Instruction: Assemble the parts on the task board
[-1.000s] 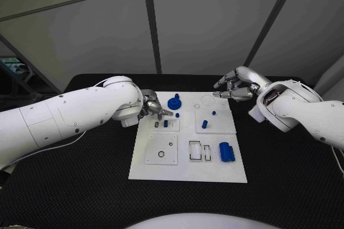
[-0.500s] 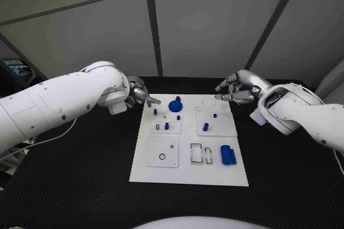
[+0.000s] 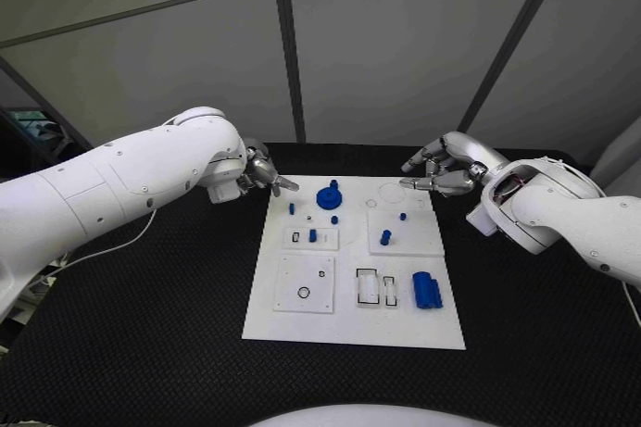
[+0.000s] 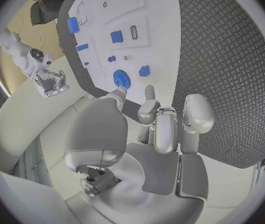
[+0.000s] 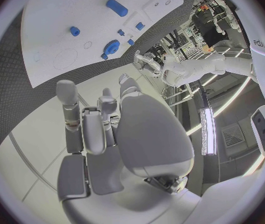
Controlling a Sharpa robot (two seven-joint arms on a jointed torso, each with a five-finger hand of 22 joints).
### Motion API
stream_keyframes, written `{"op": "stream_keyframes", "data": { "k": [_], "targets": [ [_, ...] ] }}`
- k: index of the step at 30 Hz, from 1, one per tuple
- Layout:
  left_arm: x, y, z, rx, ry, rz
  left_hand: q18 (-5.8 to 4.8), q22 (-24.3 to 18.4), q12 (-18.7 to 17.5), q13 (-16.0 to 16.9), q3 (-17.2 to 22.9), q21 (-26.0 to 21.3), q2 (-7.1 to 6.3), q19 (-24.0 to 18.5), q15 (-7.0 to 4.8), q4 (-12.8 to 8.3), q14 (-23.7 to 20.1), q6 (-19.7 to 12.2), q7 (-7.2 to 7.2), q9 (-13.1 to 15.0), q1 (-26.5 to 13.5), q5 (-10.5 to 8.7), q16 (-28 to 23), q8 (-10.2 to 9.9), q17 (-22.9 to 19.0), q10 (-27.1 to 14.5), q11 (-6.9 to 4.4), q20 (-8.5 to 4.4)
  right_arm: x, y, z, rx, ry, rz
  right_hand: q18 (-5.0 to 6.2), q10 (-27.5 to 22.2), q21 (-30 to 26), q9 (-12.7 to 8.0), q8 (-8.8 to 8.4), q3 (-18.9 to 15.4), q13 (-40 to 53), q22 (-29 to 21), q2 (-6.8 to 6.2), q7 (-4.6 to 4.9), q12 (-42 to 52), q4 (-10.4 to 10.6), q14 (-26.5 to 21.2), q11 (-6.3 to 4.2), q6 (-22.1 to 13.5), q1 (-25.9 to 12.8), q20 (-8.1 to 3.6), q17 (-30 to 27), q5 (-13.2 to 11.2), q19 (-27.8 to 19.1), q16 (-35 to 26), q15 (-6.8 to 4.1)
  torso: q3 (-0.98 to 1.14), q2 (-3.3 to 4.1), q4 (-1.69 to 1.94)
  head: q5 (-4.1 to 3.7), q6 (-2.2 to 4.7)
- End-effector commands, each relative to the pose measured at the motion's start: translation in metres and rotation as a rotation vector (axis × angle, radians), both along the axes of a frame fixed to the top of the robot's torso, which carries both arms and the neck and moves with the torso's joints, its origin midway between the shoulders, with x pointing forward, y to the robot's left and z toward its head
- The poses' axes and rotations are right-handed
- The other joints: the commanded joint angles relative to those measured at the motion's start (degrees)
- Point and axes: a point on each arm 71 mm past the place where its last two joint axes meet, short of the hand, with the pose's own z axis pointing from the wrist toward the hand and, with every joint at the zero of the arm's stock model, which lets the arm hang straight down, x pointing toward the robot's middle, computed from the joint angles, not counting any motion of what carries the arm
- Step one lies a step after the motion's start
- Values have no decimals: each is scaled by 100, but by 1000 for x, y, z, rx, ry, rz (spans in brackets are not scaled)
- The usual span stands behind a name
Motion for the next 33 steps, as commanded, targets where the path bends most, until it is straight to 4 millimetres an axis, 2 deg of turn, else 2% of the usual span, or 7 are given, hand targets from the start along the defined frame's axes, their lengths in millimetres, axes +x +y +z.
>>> {"op": "stream_keyframes", "data": {
  "k": [1, 15, 16, 22, 25, 33],
  "targets": [
    [1, -3, -3, 17, 10, -42, 120, -11, 20, -15, -41, -29, 36, 3, 50, -8, 278, 40, -5, -11, -20, 15, -39, -14, 442, -24, -10, 28, 0, 2, 1, 2, -1, 11, 100, -1, -24, 6, 37, 12, -5, -3, -15, -11, -27, 30, 233, -35, 26, -29, -4, 59, 29, -46, -20, -35, -2, -9, 7, -12, -15],
    [1, -3, -3, 17, 10, -42, 120, -11, 20, -15, -41, -29, 36, 3, 50, -8, 278, 40, -5, -11, -20, 15, -39, -14, 442, -24, -10, 28, 0, 2, 1, 2, -1, 11, 100, -1, -24, 6, 37, 12, -5, -3, -15, -11, -27, 30, 233, -35, 26, -29, -4, 59, 29, -46, -20, -35, -2, -9, 7, -12, -15],
    [2, -5, -5, 18, 14, -45, 137, -75, -6, -77, -97, -101, 198, -40, 55, -28, 374, 45, 3, -130, 30, 16, 194, -37, 717, -88, -3, 36, 0, 2, 1, 3, -1, 12, 100, -1, -24, 6, 37, 12, -5, -3, -15, -11, -27, 30, 233, -35, 26, -29, -4, 59, 29, -46, -20, -35, -5, -7, 10, 4, -12],
    [6, -19, -17, 26, 44, -77, 131, -49, -3, -77, -91, -85, 223, -23, 55, -36, 374, 52, 3, -143, 53, 15, 200, -34, 722, -91, -3, 37, 0, 6, 1, 5, -1, 20, 100, -1, -24, 6, 37, 12, -5, -3, -15, -11, -27, 30, 233, -35, 26, -29, -4, 59, 29, -46, -20, -35, 2, -8, 8, 7, -23],
    [6, -24, -22, 28, 56, -90, 131, -49, -3, -77, -91, -85, 223, -23, 55, -36, 374, 52, 3, -143, 53, 15, 200, -34, 722, -91, -3, 37, 0, 7, 1, 6, -1, 23, 101, -5, -34, 5, 40, 17, -16, -13, -7, -12, -35, 30, 235, -37, 24, -20, -7, 58, 37, -45, -23, -38, -2, -5, 6, 4, -23],
    [7, -28, -29, 29, 68, -95, 136, -69, -4, -81, -89, -101, 231, -36, 56, -38, 375, 54, 3, -147, 61, 14, 203, -33, 725, -93, -3, 37, -1, 7, 1, 6, -1, 25, 101, -5, -34, 5, 40, 17, -16, -13, -7, -12, -35, 30, 235, -37, 24, -20, -7, 58, 37, -45, -23, -38, 4, -11, 9, 0, -26]
  ]
}}
